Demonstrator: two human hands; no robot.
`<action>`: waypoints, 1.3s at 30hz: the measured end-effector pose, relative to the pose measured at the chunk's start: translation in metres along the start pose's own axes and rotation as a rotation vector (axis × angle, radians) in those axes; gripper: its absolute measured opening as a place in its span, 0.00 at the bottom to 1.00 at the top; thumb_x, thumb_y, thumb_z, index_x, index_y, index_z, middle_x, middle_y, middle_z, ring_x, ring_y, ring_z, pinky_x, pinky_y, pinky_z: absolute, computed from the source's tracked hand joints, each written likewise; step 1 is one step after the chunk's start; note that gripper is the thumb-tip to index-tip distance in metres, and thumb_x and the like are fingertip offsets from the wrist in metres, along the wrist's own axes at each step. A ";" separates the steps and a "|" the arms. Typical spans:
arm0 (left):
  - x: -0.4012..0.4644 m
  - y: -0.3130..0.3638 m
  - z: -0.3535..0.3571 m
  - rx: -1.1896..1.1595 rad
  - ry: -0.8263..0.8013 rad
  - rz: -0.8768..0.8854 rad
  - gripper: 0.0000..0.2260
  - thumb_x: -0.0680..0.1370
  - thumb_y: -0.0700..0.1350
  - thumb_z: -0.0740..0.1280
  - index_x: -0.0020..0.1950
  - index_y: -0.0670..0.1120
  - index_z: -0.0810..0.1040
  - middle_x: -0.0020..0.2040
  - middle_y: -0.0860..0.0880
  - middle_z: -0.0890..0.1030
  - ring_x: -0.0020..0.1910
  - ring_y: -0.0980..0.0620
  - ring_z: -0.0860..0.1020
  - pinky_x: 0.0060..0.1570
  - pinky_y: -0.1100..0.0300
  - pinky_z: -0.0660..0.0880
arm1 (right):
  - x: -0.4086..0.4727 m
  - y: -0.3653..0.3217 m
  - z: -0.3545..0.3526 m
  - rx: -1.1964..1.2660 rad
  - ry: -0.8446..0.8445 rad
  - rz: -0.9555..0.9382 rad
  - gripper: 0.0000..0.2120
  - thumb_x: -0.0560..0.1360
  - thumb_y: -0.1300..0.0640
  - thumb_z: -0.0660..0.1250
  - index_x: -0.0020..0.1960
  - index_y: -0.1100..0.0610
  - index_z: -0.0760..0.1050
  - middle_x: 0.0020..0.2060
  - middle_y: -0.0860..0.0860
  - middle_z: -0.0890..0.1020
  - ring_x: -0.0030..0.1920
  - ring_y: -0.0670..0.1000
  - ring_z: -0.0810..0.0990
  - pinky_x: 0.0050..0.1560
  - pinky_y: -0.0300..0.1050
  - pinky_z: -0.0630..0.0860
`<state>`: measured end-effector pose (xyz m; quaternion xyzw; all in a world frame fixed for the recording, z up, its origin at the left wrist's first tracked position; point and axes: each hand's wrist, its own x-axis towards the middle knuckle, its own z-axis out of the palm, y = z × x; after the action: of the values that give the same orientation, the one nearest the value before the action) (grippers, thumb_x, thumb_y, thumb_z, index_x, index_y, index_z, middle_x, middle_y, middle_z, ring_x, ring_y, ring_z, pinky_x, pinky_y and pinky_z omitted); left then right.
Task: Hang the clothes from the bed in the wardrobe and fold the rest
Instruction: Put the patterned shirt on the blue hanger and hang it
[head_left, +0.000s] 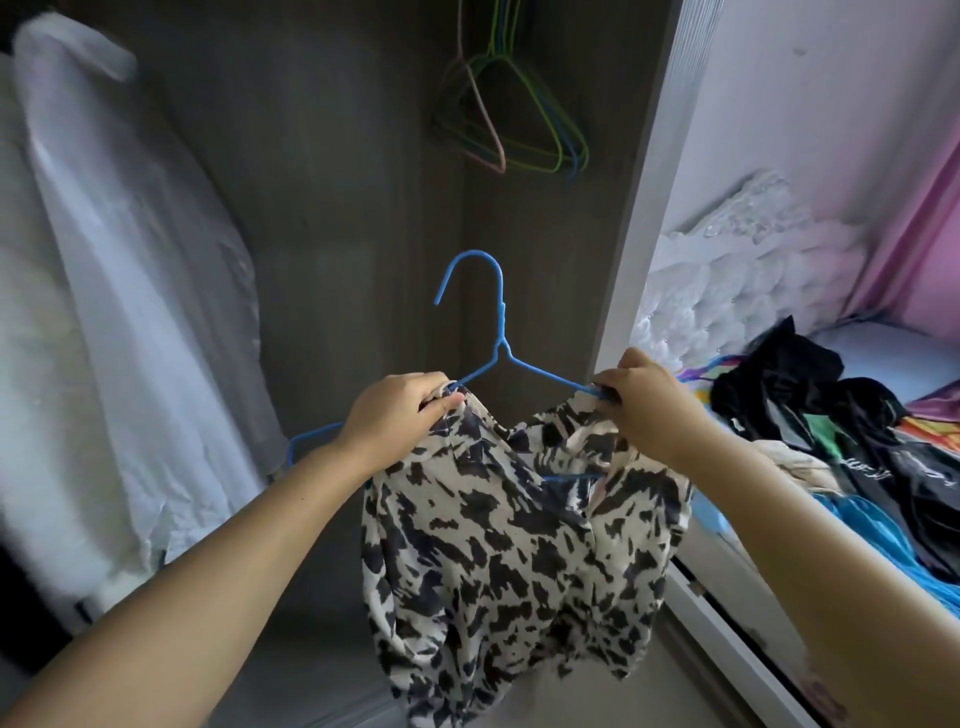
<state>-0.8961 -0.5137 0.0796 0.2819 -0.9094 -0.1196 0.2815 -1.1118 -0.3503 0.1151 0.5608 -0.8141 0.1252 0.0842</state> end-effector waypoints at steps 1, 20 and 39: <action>0.001 0.003 -0.003 0.011 0.015 0.012 0.20 0.79 0.52 0.64 0.31 0.51 0.60 0.28 0.52 0.66 0.28 0.56 0.66 0.29 0.57 0.60 | 0.001 0.005 -0.006 0.004 -0.041 0.014 0.09 0.78 0.60 0.62 0.55 0.58 0.78 0.47 0.54 0.70 0.47 0.57 0.74 0.48 0.46 0.71; 0.007 -0.007 -0.015 -0.229 0.013 0.085 0.07 0.74 0.52 0.67 0.38 0.51 0.80 0.35 0.60 0.77 0.34 0.64 0.74 0.36 0.64 0.67 | -0.002 0.046 -0.025 0.125 -0.179 -0.059 0.19 0.78 0.47 0.63 0.67 0.50 0.73 0.58 0.52 0.77 0.58 0.52 0.75 0.59 0.43 0.70; 0.019 -0.088 -0.060 -0.143 0.356 -0.396 0.11 0.81 0.43 0.61 0.56 0.37 0.77 0.49 0.40 0.80 0.49 0.43 0.78 0.40 0.59 0.65 | 0.053 0.003 -0.052 0.385 0.119 -0.385 0.18 0.71 0.26 0.53 0.47 0.33 0.76 0.40 0.30 0.79 0.41 0.35 0.77 0.42 0.28 0.71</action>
<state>-0.8352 -0.5992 0.1039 0.4502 -0.7621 -0.1848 0.4272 -1.1334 -0.3809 0.1792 0.7027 -0.6473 0.2917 0.0460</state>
